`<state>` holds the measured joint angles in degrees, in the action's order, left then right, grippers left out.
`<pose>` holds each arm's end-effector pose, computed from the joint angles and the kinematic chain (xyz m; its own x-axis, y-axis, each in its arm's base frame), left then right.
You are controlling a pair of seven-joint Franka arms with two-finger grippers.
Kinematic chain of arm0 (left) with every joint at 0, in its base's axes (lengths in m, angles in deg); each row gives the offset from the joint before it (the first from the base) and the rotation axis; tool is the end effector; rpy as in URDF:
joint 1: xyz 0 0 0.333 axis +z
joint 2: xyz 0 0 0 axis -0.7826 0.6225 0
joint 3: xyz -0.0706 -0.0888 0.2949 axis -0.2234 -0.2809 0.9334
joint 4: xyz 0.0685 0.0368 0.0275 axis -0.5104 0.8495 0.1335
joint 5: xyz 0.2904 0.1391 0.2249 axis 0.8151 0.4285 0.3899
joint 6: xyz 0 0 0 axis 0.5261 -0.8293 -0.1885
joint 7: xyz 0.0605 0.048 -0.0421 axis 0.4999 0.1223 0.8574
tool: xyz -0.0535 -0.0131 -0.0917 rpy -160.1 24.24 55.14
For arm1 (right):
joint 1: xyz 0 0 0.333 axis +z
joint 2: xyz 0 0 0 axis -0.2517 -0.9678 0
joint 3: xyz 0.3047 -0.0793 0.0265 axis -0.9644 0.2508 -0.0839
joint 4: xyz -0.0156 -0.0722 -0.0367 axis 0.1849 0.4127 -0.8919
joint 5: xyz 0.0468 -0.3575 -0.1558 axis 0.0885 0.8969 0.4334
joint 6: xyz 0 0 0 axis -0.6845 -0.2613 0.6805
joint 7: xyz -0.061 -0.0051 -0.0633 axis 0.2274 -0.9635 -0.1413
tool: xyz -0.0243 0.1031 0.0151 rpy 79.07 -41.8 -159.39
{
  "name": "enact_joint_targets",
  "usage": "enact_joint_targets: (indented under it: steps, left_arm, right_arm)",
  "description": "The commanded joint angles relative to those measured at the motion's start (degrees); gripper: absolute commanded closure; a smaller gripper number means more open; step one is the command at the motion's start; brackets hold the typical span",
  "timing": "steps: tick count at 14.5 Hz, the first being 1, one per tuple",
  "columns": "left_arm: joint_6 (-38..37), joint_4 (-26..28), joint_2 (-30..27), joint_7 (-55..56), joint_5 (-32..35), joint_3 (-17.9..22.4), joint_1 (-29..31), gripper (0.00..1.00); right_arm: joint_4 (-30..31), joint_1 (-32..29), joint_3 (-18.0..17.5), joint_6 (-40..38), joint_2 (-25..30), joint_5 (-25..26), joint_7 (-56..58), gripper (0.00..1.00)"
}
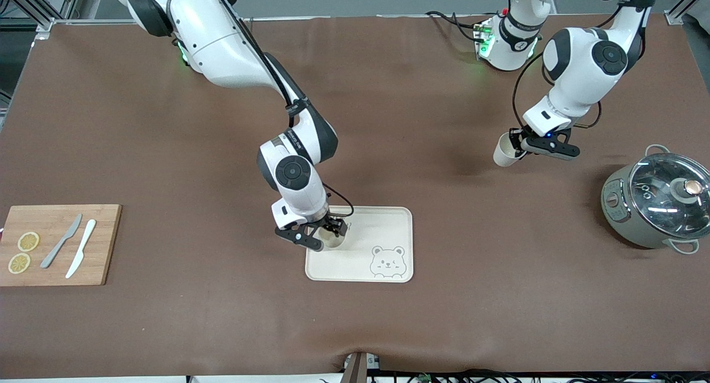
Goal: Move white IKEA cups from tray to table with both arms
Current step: 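Carry the cup with the left gripper toward the steel pot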
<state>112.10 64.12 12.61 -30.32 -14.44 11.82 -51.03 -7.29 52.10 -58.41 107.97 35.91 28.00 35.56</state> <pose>0.4313 -0.0669 0.3090 0.9569 -0.2548 0.1395 -0.2648 -0.9626 0.0576 0.6262 0.4183 0.2235 0.9236 -0.3756 0.0762 -0.3676 -0.9245 -0.1008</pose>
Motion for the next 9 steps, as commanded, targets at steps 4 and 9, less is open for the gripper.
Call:
enact_joint_targets:
  steps: [4,9]
  left_arm:
    - [4.72,3.03,2.09,-4.43,-1.52,-0.54,2.25,1.00]
    - [5.95,4.01,4.28,-4.96,-1.61,-0.63,4.01,1.00]
  right_arm:
    - [-1.55,0.36,0.35,0.31,-1.17,0.31,-0.55,0.00]
    - [-1.55,0.10,0.35,0.22,-1.17,0.14,-0.29,0.42]
